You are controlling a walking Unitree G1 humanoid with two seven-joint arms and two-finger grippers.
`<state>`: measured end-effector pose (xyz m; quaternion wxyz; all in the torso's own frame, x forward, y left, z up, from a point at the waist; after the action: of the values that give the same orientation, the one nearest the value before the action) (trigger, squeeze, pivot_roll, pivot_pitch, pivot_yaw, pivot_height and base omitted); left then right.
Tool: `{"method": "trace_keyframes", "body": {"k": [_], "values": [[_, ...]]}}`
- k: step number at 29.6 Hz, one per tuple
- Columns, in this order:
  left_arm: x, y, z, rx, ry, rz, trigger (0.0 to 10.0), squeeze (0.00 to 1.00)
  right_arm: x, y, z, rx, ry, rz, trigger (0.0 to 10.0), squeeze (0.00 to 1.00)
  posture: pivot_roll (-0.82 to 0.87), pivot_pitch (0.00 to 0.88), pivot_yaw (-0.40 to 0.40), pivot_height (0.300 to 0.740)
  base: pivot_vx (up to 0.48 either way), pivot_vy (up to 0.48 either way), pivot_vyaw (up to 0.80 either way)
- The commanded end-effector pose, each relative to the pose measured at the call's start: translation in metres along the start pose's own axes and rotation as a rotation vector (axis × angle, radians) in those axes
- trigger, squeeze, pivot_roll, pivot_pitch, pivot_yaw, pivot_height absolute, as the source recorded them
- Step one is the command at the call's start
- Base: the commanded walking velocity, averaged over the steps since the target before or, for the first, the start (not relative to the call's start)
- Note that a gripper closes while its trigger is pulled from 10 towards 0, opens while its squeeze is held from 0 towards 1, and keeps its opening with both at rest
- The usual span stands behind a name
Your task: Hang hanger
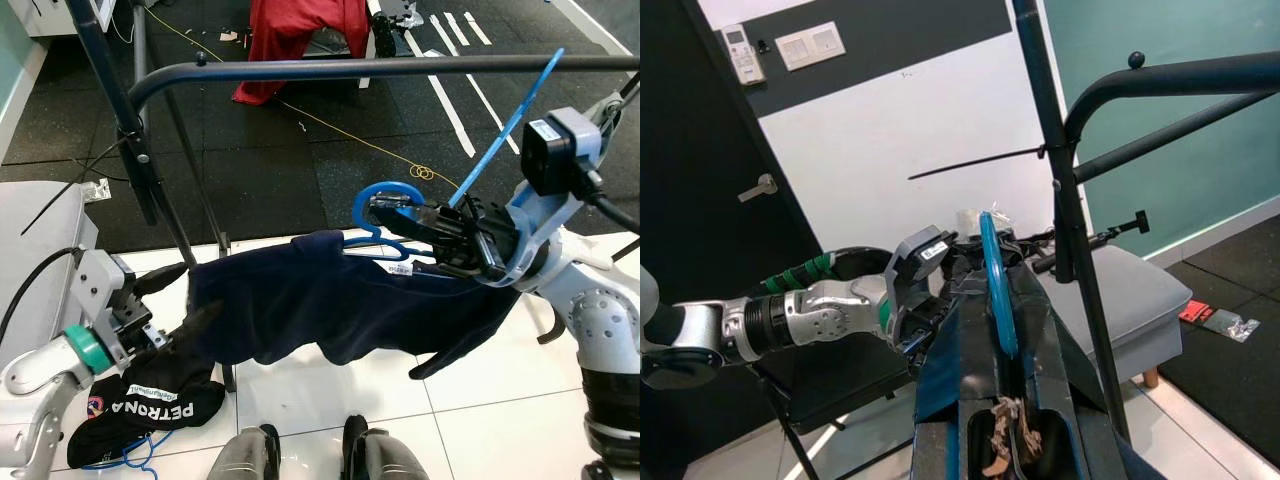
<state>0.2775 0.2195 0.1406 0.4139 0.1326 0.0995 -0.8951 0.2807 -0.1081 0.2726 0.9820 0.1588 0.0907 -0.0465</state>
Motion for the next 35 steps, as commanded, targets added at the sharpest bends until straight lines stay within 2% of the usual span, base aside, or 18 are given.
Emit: {"method": "trace_keyframes", "body": {"k": [1, 2, 3, 6, 25, 26, 29, 30, 31, 32, 33, 34, 35], "values": [[0.008, -0.003, -0.006, -0.031, 0.011, -0.045, 10.0, 0.00, -0.007, 0.001, 0.006, 0.009, -0.021, 0.040, 0.0, 0.00, -0.04, 0.163, 0.006, 0.740, 0.000, 0.000, 0.00], [0.006, -0.005, -0.008, -0.043, 0.004, -0.052, 10.0, 0.00, -0.007, 0.001, 0.006, 0.008, -0.020, 0.042, 0.0, 0.00, -0.04, 0.163, 0.004, 0.740, 0.000, 0.000, 0.00], [-0.002, -0.008, -0.010, -0.043, -0.002, -0.023, 10.0, 0.28, -0.008, 0.001, 0.007, 0.005, -0.019, 0.045, 0.0, 0.00, -0.04, 0.164, 0.005, 0.740, 0.000, 0.000, 0.00], [-0.009, -0.009, -0.010, -0.032, 0.003, 0.013, 10.0, 0.28, -0.008, 0.001, 0.007, 0.003, -0.019, 0.045, 0.0, 0.00, -0.04, 0.164, 0.005, 0.740, 0.000, 0.000, 0.00], [-0.009, -0.010, -0.010, -0.029, 0.008, 0.008, 10.0, 0.28, -0.008, 0.001, 0.007, 0.003, -0.018, 0.045, 0.0, 0.00, -0.04, 0.164, 0.005, 0.740, 0.000, 0.000, 0.00], [-0.018, -0.014, -0.011, -0.035, 0.020, 0.036, 10.0, 1.00, -0.008, 0.001, 0.007, 0.000, -0.017, 0.046, 0.0, 0.00, -0.04, 0.166, 0.003, 0.740, 0.000, 0.000, 0.00], [-0.018, -0.014, -0.011, -0.035, 0.020, 0.036, 10.0, 1.00, -0.008, 0.001, 0.007, 0.000, -0.017, 0.046, 0.0, 0.00, -0.04, 0.166, 0.003, 0.740, 0.000, 0.000, 0.00], [-0.007, 0.004, -0.003, 0.029, -0.044, 0.004, 10.0, 1.00, -0.009, 0.002, 0.006, -0.006, -0.009, 0.056, 0.0, 0.00, -0.05, 0.166, 0.001, 0.740, 0.000, 0.000, 0.00], [-0.007, 0.004, -0.003, 0.029, -0.044, 0.004, 10.0, 1.00, -0.009, 0.002, 0.006, -0.006, -0.009, 0.056, 0.0, 0.00, -0.05, 0.166, 0.001, 0.740, 0.000, 0.000, 0.00], [0.003, 0.020, 0.003, 0.071, -0.093, -0.018, 10.0, 1.00, -0.010, 0.003, 0.005, -0.012, -0.003, 0.063, 0.0, 0.00, -0.05, 0.165, -0.003, 0.740, 0.000, 0.000, 0.00], [0.003, 0.020, 0.003, 0.071, -0.093, -0.018, 10.0, 1.00, -0.010, 0.003, 0.005, -0.012, -0.003, 0.063, 0.0, 0.00, -0.05, 0.165, -0.003, 0.740, 0.000, 0.000, 0.00], [0.011, 0.032, 0.008, 0.102, -0.131, -0.039, 10.0, 1.00, -0.010, 0.004, 0.005, -0.015, 0.000, 0.068, 0.0, 0.00, -0.05, 0.165, -0.003, 0.740, 0.000, 0.000, 0.00], [0.011, 0.032, 0.008, 0.102, -0.131, -0.039, 10.0, 1.00, -0.010, 0.004, 0.005, -0.015, 0.000, 0.068, 0.0, 0.00, -0.05, 0.165, -0.003, 0.740, 0.000, 0.000, 0.00]]}}
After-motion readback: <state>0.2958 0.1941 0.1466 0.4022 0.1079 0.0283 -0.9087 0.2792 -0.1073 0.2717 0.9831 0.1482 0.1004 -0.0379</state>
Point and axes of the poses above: a point about 5 cm out from each wrist's last joint towards the gripper, its own y axis pointing out of the wrist towards the gripper, its own z axis along the axis of the wrist's last joint, x = y × z, the point moved 4 cm from there along y, pointing out of the wrist towards the gripper, and after that the axes turned 11 degrees about y, right-handed, at the moved point
